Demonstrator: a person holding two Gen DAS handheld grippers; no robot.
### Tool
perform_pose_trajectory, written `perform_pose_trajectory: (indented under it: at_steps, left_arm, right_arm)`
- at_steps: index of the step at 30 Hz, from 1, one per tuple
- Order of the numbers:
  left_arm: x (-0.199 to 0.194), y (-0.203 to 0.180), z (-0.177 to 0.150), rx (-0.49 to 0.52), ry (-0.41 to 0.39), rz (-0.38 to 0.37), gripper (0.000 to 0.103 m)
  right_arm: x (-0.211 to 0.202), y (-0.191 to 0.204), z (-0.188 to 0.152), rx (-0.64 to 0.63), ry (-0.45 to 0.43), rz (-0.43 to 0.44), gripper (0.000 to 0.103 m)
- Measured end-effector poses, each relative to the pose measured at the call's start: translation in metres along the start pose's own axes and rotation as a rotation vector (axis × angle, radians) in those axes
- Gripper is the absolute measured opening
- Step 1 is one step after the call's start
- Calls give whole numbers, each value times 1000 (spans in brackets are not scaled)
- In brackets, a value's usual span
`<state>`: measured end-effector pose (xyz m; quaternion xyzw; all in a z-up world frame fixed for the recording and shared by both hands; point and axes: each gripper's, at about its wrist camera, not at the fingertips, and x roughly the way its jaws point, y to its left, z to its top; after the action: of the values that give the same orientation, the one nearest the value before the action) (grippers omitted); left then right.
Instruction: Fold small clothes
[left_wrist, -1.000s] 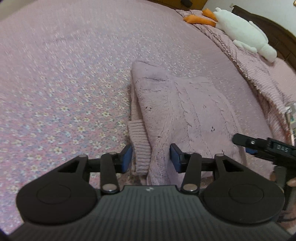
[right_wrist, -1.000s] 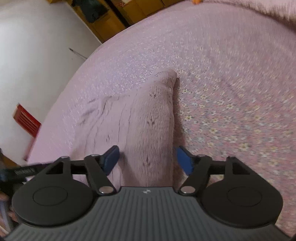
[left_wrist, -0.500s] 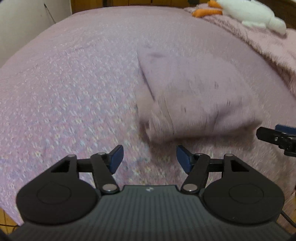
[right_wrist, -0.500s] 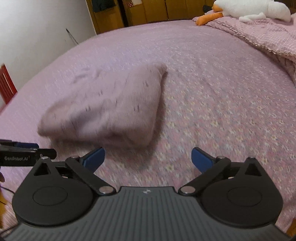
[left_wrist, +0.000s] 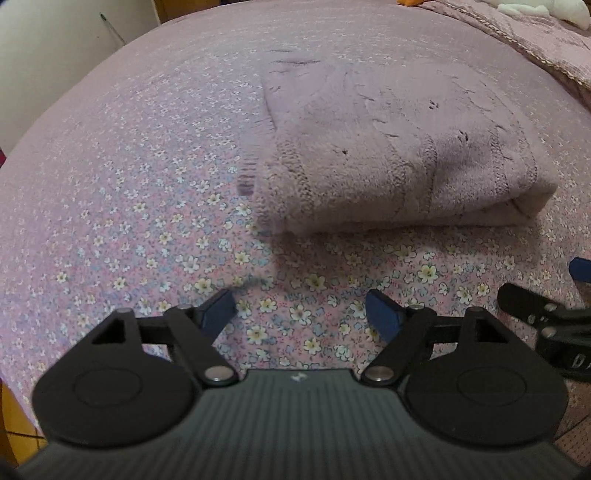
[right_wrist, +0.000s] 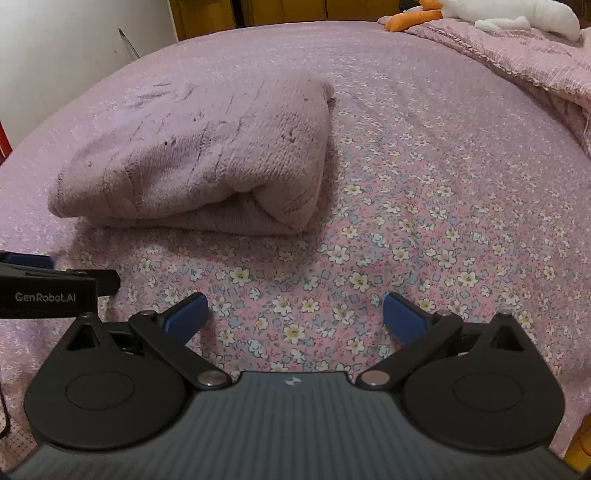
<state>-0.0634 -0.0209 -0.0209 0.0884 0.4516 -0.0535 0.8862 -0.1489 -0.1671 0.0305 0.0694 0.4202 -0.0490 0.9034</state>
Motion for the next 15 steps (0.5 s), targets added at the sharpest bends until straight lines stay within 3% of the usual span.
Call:
perform_pose_trajectory:
  at_steps: [6,15]
  left_arm:
    - [8,10,-2,-76,28,3,99]
    - [12,21,-4,-82,23,8,101]
  right_arm:
    - [3,1,3,11,0,-17,103]
    - [4,8,-7,-16,-49,-51,103]
